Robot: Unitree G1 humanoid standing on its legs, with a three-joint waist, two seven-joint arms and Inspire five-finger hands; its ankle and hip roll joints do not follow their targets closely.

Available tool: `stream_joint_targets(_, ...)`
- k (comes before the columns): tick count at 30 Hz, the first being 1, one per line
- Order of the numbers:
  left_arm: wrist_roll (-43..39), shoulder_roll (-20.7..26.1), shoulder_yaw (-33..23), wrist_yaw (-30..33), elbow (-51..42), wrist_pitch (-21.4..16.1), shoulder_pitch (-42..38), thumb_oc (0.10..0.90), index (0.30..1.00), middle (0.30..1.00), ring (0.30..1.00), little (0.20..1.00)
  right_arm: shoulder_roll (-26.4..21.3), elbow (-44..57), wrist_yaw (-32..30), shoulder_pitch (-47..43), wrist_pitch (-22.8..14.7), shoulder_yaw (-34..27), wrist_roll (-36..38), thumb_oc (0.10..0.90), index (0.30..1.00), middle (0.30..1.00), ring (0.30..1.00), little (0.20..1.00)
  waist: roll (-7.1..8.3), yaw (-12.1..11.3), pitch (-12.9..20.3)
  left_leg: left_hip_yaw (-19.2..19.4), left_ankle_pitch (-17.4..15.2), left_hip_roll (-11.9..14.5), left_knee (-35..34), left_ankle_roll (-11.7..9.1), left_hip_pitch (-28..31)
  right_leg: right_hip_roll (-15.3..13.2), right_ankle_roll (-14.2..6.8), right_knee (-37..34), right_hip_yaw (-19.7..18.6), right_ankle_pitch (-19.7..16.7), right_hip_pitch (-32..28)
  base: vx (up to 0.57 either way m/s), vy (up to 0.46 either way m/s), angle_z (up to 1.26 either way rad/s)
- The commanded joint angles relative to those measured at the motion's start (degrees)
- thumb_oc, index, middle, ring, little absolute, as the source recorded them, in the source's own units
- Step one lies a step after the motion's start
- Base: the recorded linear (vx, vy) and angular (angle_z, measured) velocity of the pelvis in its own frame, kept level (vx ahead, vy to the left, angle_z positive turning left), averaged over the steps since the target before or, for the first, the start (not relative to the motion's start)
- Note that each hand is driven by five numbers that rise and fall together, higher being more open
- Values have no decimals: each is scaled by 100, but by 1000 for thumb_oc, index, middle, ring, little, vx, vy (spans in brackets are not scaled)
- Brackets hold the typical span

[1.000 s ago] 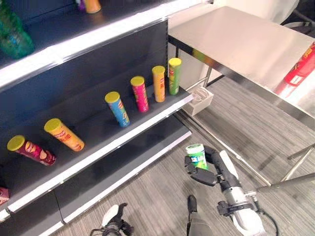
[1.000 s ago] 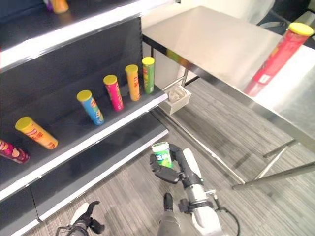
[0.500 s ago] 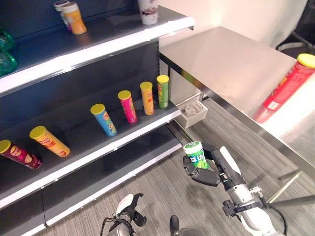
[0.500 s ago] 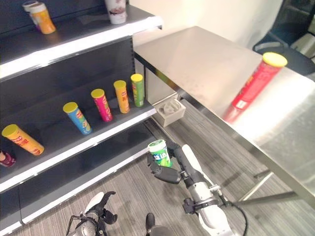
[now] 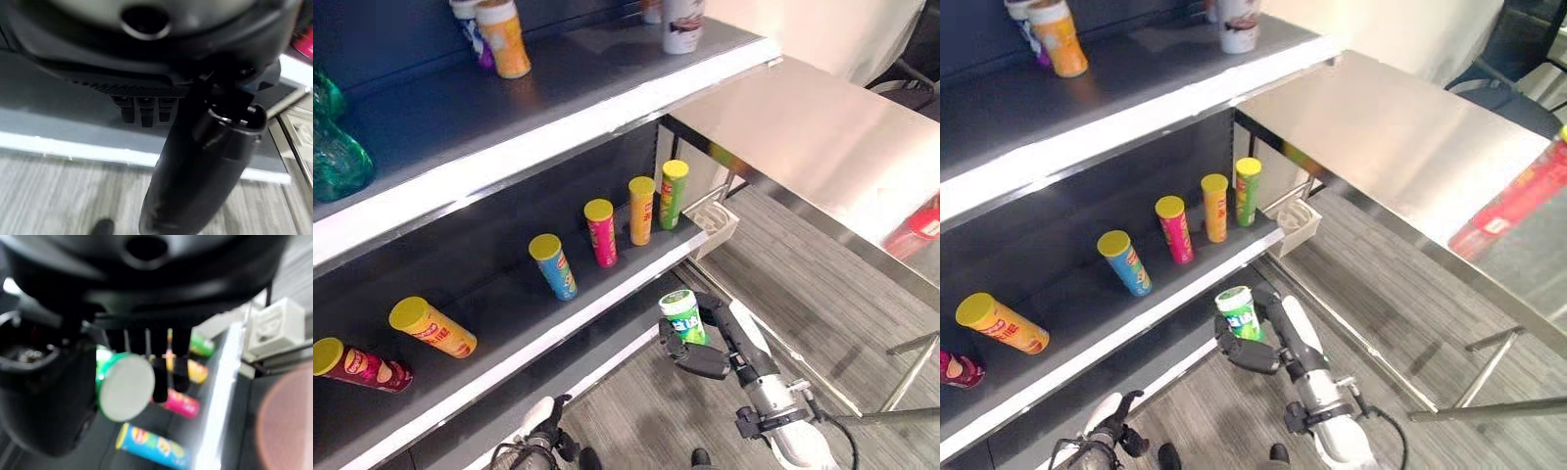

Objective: Put the goods on the table back onto the shelves and tidy them up.

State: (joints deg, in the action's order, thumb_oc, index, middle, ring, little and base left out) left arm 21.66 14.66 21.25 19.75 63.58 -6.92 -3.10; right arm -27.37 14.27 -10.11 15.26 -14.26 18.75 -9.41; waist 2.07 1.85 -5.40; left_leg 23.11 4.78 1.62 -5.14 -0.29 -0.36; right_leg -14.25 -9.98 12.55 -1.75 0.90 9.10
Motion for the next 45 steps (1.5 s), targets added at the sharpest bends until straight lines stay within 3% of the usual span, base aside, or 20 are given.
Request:
stream_joint_targets(1, -86, -60, -226, 178, -355, -72, 5, 800, 900, 900, 900, 900, 0, 708, -178, -440, -485, -406, 272, 400, 300, 300, 300, 300, -18, -7, -112, 79, -232, 374, 48, -194, -14, 28, -103, 269, 138, -395, -307, 96, 105, -39)
stream_joint_targets(5, 60, -11, -167, 28, -274, -110, 41, 800, 900, 900, 900, 900, -47, 753, -124, -153, -598, -603, 450, 400, 300, 300, 300, 300, 4, 121, -124, 161, -378, 343, 14, -223, 84, 485, -83, -424, 339, -42, -259, 74, 9, -11)
stream_joint_targets(9, 10, -62, -308, 48, -38, -83, 35, 800, 900, 900, 900, 900, -22, 738, -84, 107, -604, -702, 502, 400, 300, 300, 300, 300, 53, 132, -96, 154, -377, 366, 14, -260, 124, 602, -79, -819, 220, -102, -360, 48, -51, 2)
stream_joint_targets(17, 148, -142, -333, -105, 81, -108, 281, 800, 900, 900, 900, 900, -197, 1273, -7, 406, -765, -1074, 763, 400, 300, 300, 300, 300, 66, 103, 60, 52, -392, 505, 14, -392, 261, 658, -73, -1383, 453, -235, -786, 51, -62, -6)
stream_joint_targets(21, 139, -159, -322, -158, 53, -120, 345, 800, 900, 900, 900, 900, -462, 1871, -167, -163, -827, -1151, 455, 400, 300, 300, 300, 300, 73, 1, 147, -6, -368, 546, 14, -409, 275, 699, -47, -1463, 469, -242, -887, 12, -23, 1)
stream_joint_targets(25, 56, -195, -238, -214, 91, -43, 374, 800, 900, 900, 900, 900, -723, 2101, -385, -1362, -690, -1107, 508, 400, 300, 300, 300, 300, 113, -119, 250, -55, -401, 563, 14, -415, 343, 725, -29, -1517, 468, -228, -986, 4, -23, 4)
stream_joint_targets(37, -166, -170, -386, -357, 415, 178, 550, 800, 900, 900, 900, 900, -1240, 1976, -263, -2493, -471, -1049, 1549, 400, 300, 300, 300, 300, 230, -362, 438, -145, -389, 586, 14, -425, 365, 740, 19, -1494, 570, -216, -1039, 2, -18, 6)
stream_joint_targets(42, -285, -204, -232, -401, 400, 218, 589, 800, 900, 900, 900, 900, -1574, 1378, -324, -3465, -269, -672, 2127, 400, 300, 300, 300, 300, 268, -465, 464, -199, -388, 578, 14, -428, 379, 745, 39, -1477, 608, -198, -1062, 0, 0, 0)
stream_joint_targets(45, -268, -264, -62, -250, 413, 163, 575, 800, 900, 900, 900, 900, -1534, 1210, -364, -3962, -262, -397, 2306, 400, 300, 300, 300, 300, 291, -472, 455, -201, -388, 586, 14, -437, 396, 748, 47, -1476, 610, -194, -1070, 3, -6, 4)
